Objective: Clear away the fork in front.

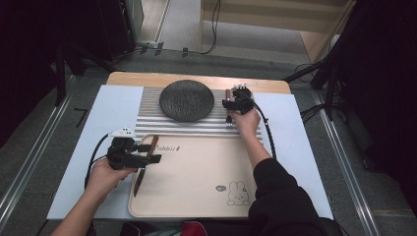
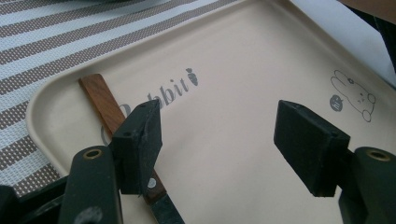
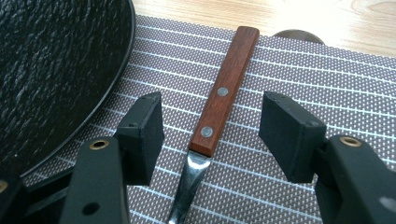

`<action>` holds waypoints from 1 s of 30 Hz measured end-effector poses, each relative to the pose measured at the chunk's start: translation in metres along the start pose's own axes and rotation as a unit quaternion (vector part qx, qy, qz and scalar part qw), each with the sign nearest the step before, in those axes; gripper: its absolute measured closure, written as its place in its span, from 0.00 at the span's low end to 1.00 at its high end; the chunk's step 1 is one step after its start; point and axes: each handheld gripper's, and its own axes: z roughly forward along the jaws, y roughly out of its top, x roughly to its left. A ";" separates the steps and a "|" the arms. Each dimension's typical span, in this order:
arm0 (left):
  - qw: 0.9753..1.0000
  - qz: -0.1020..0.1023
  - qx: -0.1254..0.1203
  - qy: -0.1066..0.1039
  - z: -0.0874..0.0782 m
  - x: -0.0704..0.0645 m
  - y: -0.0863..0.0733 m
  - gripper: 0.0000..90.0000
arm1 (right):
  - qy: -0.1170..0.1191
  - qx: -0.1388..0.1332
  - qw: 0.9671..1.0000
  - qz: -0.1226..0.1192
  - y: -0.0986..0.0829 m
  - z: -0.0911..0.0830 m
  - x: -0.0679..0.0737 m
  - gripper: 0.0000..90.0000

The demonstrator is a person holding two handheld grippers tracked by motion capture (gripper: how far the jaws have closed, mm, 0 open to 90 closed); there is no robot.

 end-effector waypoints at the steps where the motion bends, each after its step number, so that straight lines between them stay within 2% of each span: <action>1: 1.000 0.000 0.000 0.001 0.000 0.000 0.000 0.36 | 0.000 0.000 1.000 0.002 -0.001 0.000 0.001 0.45; 8: 1.000 0.001 0.000 0.001 -0.001 0.000 0.000 0.36 | -0.006 0.015 1.000 -0.009 -0.005 0.003 0.006 0.58; 11: 1.000 0.001 0.000 0.001 0.000 0.000 0.000 0.36 | -0.009 0.022 1.000 0.002 -0.006 0.005 0.008 0.61; 14: 1.000 0.001 0.000 0.001 0.000 0.000 0.000 0.36 | -0.019 0.018 1.000 0.011 -0.008 0.005 0.009 0.65; 20: 1.000 0.003 0.002 0.001 0.000 -0.001 0.000 0.37 | -0.037 0.017 0.999 0.006 -0.009 0.005 0.013 0.72; 23: 1.000 0.003 0.001 0.001 0.000 -0.001 0.000 0.37 | -0.041 0.015 0.999 0.008 -0.010 0.004 0.014 0.73; 25: 1.000 0.004 0.002 0.000 0.000 -0.001 0.000 0.36 | -0.054 0.013 0.998 -0.010 -0.011 0.005 0.017 0.73; 30: 1.000 0.006 0.002 0.002 0.001 -0.001 0.001 0.37 | -0.060 0.013 0.998 0.001 -0.011 0.005 0.018 0.75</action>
